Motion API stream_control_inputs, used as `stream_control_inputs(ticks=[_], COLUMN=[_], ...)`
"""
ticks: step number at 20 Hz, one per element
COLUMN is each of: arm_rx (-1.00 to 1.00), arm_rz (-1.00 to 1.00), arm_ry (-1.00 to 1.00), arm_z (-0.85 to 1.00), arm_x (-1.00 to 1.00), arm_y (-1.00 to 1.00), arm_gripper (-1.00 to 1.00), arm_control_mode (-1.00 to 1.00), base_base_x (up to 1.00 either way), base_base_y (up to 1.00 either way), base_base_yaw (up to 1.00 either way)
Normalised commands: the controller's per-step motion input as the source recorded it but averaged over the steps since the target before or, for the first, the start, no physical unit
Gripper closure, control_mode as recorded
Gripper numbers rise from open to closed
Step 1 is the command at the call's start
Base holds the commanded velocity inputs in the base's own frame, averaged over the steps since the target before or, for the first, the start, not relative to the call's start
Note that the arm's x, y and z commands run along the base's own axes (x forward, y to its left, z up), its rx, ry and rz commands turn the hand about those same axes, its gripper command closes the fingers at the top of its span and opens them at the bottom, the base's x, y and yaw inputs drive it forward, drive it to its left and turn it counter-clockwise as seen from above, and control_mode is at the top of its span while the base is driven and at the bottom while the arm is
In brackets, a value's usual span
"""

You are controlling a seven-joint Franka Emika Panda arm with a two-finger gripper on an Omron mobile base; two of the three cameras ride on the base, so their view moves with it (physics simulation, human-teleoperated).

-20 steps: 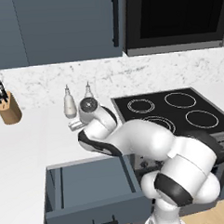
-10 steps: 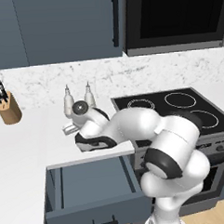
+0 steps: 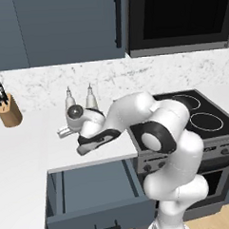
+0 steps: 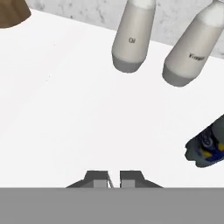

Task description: Pick the measuring cup from the drawer and place it on the counter.

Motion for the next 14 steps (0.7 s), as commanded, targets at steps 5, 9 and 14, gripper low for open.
stream_control_inputs(ticks=[5,9,14], arm_rx=[0.0,0.0,0.0], arm_rz=[0.0,0.0,0.0], arm_ry=[0.0,0.0,0.0], arm_z=[-0.31,-0.01,0.15], arm_x=[0.29,0.02,0.0], arm_y=[0.61,0.51,0.47], arm_gripper=[-1.0,-1.0,-1.0], arm_control_mode=[-1.0,-1.0,-1.0], base_base_x=[0.0,0.0,0.0], base_base_y=[0.0,0.0,0.0], base_base_yaw=[0.0,0.0,0.0])
